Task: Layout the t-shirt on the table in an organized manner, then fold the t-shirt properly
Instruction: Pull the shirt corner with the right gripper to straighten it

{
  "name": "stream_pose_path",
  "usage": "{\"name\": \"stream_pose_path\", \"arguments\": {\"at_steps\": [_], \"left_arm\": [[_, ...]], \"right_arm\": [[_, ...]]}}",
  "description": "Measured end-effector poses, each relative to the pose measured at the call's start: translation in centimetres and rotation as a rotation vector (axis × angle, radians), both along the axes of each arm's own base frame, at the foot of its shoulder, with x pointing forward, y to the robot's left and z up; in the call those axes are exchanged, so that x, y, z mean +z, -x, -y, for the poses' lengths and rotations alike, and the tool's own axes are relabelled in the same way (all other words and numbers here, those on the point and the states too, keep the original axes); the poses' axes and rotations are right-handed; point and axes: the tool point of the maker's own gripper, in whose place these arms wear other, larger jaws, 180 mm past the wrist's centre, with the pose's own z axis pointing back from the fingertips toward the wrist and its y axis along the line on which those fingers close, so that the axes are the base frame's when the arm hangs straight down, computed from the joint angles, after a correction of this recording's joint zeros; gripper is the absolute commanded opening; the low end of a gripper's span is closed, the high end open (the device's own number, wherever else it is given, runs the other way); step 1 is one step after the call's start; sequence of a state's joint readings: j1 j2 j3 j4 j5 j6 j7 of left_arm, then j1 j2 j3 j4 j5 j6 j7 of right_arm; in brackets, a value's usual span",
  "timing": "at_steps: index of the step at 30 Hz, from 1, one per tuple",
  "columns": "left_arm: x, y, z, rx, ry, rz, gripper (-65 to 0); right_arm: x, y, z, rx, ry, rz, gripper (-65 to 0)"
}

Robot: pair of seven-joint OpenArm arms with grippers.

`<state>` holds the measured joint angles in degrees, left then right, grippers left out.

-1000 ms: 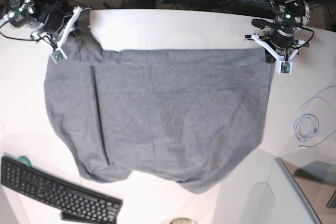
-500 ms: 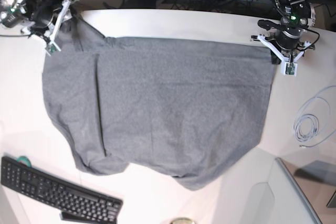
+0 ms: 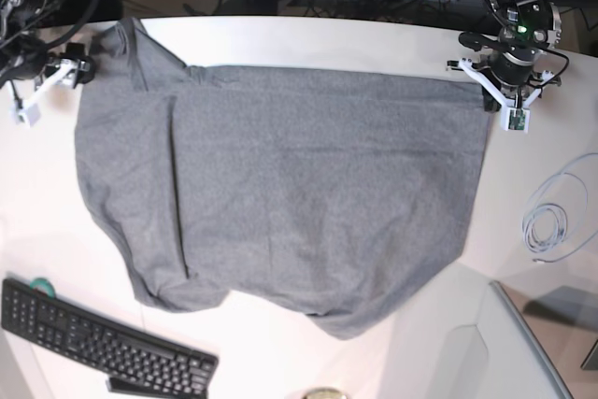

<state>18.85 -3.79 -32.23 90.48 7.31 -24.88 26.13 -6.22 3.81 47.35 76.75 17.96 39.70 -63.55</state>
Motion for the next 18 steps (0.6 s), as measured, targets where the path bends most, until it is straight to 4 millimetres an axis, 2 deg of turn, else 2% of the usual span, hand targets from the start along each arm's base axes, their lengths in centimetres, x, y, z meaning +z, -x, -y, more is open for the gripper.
{"name": "stream_pose_path", "arguments": {"at_steps": [4, 8, 14, 18], "left_arm": [[0.0, -0.1, 0.1, 0.0, 0.004, 0.003, -65.0], [0.0, -0.1, 0.1, -0.001, 0.002, 0.002, -65.0], [0.0, -0.1, 0.2, 0.0, 0.004, 0.002, -65.0], [0.0, -0.1, 0.2, 0.0, 0.006, 0.002, -65.0]], "right_arm": [[-0.6, -0.9, 0.5, -0.042, -0.05, 0.018, -23.3], [-0.8, -1.4, 0.0, -0.059, -0.076, 0.054, -23.6], [-0.8, -1.7, -2.0, -0.053, -0.121, 0.064, -23.9], [-0.7, -1.7, -2.1, -0.048, -0.126, 0.059, -24.0]]}}
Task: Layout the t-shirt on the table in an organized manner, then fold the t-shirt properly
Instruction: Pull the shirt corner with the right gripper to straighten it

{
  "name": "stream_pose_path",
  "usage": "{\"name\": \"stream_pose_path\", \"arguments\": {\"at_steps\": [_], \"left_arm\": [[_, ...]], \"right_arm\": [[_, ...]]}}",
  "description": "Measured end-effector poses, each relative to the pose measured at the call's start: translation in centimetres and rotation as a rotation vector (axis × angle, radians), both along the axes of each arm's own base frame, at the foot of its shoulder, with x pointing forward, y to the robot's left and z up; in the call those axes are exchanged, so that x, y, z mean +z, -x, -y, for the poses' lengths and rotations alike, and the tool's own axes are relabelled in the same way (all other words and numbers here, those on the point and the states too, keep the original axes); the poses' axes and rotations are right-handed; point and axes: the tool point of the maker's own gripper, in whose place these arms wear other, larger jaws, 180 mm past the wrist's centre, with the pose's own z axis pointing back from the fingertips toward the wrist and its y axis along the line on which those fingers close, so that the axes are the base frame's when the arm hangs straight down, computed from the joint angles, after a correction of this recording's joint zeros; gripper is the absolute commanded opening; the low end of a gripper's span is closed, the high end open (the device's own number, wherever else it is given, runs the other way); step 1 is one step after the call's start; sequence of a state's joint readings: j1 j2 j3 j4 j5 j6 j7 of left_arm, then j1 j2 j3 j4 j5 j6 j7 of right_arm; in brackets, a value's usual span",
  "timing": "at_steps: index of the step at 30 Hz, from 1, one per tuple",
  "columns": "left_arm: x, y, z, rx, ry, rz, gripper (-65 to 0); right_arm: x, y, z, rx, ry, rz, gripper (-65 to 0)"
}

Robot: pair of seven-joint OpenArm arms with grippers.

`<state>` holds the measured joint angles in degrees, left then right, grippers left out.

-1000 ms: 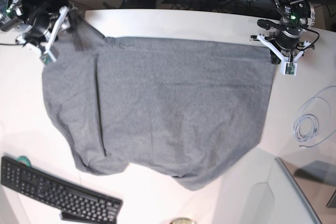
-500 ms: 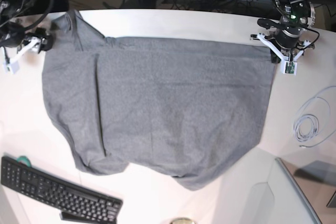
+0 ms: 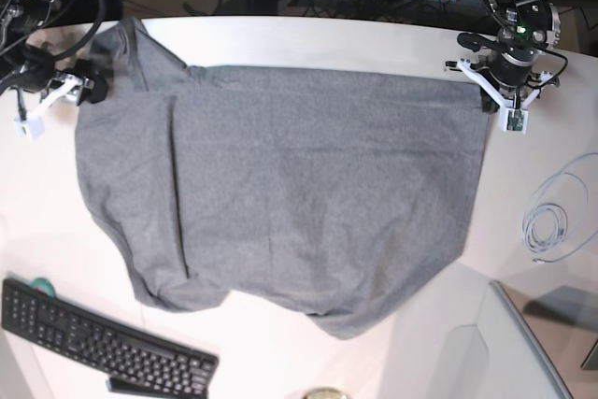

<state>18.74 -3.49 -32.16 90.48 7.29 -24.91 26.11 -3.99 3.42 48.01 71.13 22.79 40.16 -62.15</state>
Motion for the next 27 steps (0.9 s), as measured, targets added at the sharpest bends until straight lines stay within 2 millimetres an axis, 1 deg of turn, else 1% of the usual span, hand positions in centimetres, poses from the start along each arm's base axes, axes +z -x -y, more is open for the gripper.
{"name": "stream_pose_path", "arguments": {"at_steps": [5, 10, 13, 15, 16, 17, 19, 21, 25, 26, 27], "left_arm": [[0.0, 0.0, 0.0, 0.0, 0.0, 0.0, -65.0], [-0.1, 0.0, 0.1, 0.001, 0.002, -0.001, -65.0], [0.0, 0.0, 0.1, 0.001, 0.002, -0.001, -65.0], [-0.1, 0.0, 0.1, 0.001, 0.002, -0.001, -65.0], [-0.1, 0.0, 0.1, 0.001, 0.002, -0.001, -65.0], [-0.1, 0.0, 0.1, 0.0, 0.001, -0.001, -65.0], [-0.1, 0.1, 0.1, 0.0, 0.001, -0.002, -65.0], [-0.1, 0.1, 0.0, 0.001, -0.001, -0.002, -65.0], [-0.1, 0.0, 0.1, 0.0, 0.001, -0.002, -65.0], [-0.1, 0.1, 0.1, 0.0, 0.0, -0.003, -65.0], [-0.1, 0.1, 0.0, 0.0, -0.001, -0.003, -65.0]], "right_arm": [[0.0, -0.1, -0.1, 0.002, -0.001, -0.001, -24.0], [0.1, -0.5, -1.1, 0.0, -0.038, 0.008, -24.0], [0.1, -0.6, -1.3, 0.014, -0.039, 0.009, -24.0], [0.2, -1.1, -2.3, 0.047, -0.059, 0.021, -24.0], [0.3, -1.3, -3.2, 0.057, -0.087, 0.031, -24.6], [0.4, -1.6, -4.2, 0.062, -0.119, 0.043, -26.7], [0.3, -1.5, -5.1, 0.061, -0.144, 0.046, -32.9], [0.1, -1.3, -5.1, 0.063, -0.142, 0.037, -39.0], [-0.1, -1.1, -4.8, 0.049, -0.132, 0.048, -47.3], [-0.2, -1.1, -4.8, 0.048, -0.128, 0.05, -50.4], [-0.3, -0.9, -4.6, 0.05, -0.118, 0.045, -55.1]]}}
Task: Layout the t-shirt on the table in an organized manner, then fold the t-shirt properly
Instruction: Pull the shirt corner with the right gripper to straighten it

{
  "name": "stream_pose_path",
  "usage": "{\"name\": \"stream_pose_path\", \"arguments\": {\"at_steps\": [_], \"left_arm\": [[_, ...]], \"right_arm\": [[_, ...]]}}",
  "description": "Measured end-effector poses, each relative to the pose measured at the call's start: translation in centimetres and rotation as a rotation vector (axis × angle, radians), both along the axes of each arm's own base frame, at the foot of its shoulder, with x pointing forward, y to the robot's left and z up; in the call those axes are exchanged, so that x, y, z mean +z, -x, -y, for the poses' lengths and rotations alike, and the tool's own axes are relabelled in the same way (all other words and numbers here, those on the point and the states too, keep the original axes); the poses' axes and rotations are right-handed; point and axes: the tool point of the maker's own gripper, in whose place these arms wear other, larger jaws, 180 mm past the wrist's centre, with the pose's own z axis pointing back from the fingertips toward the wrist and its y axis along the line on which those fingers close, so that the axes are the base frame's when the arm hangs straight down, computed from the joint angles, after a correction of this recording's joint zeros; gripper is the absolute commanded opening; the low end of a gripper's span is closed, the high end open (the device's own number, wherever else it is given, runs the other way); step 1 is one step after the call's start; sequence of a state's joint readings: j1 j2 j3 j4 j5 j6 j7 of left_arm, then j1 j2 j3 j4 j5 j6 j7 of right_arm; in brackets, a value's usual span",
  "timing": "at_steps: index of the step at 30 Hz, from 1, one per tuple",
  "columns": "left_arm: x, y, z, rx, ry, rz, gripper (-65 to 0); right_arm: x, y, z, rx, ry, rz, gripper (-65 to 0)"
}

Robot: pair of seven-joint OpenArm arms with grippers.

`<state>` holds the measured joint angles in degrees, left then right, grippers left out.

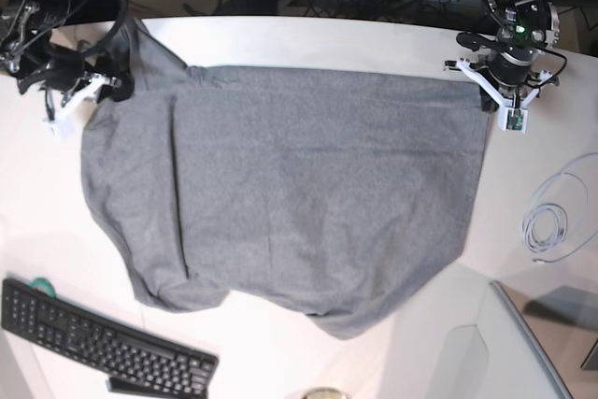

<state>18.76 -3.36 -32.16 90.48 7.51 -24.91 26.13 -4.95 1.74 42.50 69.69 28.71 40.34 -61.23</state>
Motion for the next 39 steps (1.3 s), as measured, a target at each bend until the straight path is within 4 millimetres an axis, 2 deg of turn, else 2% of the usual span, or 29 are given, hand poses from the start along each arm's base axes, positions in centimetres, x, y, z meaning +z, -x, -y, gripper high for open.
{"name": "stream_pose_path", "arguments": {"at_steps": [2, 10, 12, 13, 14, 24, 28, 33, 39], "left_arm": [[0.0, 0.0, 0.0, 0.0, 0.0, 0.001, -65.0], [0.0, 0.0, 0.1, 0.002, 0.005, 0.003, -65.0], [0.0, 0.1, 0.0, 0.004, 0.003, 0.0, -53.8], [0.0, 0.2, -0.1, 0.004, 0.002, 0.0, -49.5], [-0.1, 0.4, 0.0, 0.003, 0.002, -0.004, -47.9], [1.9, 0.6, 1.5, -0.069, -0.009, 0.091, -47.2], [2.0, -0.8, 1.5, -0.017, 0.083, 0.143, -47.1], [0.2, -3.4, 0.2, -0.04, 0.01, 0.091, -47.6], [-2.4, -2.9, -0.2, -0.042, -0.011, 0.002, -48.2]], "right_arm": [[-0.2, 0.5, 0.1, 0.001, 0.005, -0.011, -65.0], [-0.3, 0.7, -0.3, 0.006, -0.005, -0.016, -64.5], [-0.3, 0.7, -0.2, 0.005, -0.005, -0.016, -64.5], [-0.3, 0.7, -0.2, 0.006, -0.004, -0.016, -64.5], [-0.3, 0.7, -0.2, 0.005, -0.004, -0.016, -64.5], [-0.3, 0.6, -0.2, 0.008, -0.004, -0.016, -64.7], [-0.3, 0.6, -0.2, 0.008, -0.003, -0.015, -64.7], [-0.3, 0.6, -0.2, 0.009, -0.003, -0.017, -64.7], [-0.3, 0.7, -0.2, 0.009, -0.003, -0.017, -64.8]]}}
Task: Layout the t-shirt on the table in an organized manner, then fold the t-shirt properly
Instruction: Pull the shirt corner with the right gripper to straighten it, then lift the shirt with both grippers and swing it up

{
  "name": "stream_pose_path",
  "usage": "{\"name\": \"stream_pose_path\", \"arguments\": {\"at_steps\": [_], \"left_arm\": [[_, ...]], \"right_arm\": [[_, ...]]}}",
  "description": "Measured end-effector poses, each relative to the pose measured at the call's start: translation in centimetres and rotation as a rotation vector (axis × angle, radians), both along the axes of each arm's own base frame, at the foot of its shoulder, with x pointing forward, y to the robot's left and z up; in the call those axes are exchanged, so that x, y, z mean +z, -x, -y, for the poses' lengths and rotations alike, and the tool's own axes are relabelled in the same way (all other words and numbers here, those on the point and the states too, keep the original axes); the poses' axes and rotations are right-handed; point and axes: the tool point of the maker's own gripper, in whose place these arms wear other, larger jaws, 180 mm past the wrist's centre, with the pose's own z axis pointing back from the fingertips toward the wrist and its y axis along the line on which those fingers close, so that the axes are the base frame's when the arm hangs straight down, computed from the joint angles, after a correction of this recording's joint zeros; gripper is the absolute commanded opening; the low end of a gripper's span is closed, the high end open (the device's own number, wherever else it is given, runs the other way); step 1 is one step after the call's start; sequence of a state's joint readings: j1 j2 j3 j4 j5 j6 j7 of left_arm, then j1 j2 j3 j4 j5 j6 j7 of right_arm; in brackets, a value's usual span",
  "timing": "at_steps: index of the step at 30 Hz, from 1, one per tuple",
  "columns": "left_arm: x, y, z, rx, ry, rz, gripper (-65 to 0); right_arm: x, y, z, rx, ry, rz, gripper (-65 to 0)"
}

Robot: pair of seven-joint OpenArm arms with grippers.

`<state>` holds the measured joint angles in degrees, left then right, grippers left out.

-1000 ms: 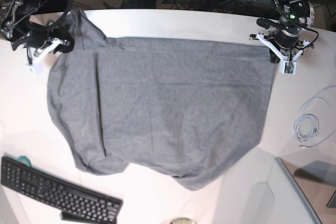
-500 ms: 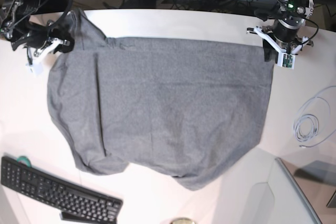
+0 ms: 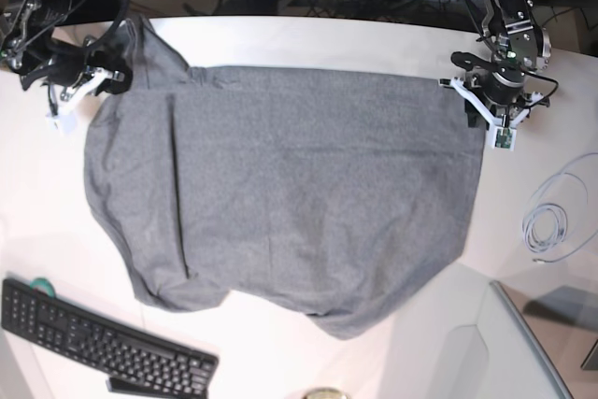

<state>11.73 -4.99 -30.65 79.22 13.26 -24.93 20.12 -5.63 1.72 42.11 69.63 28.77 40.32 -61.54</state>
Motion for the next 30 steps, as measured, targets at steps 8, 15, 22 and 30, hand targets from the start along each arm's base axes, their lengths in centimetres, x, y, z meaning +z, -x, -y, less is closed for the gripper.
{"name": "stream_pose_path", "arguments": {"at_steps": [8, 15, 22, 30], "left_arm": [[-1.5, 0.0, 1.0, -0.033, 0.02, -0.039, -65.0], [-1.1, 0.6, 0.9, -0.042, 0.002, -0.042, -65.0], [1.8, 3.6, -0.9, 0.044, 0.002, 0.026, -65.0], [2.1, 8.4, -3.4, 0.339, 0.294, 0.15, -30.1]], "right_arm": [[0.0, 0.0, 0.0, 0.0, 0.0, 0.0, -64.8], [0.0, 0.0, 0.0, 0.0, 0.0, 0.0, -64.8], [0.0, 0.0, 0.0, 0.0, 0.0, 0.001, -64.8], [0.0, 0.0, 0.0, 0.0, 0.0, 0.001, -64.8]]}}
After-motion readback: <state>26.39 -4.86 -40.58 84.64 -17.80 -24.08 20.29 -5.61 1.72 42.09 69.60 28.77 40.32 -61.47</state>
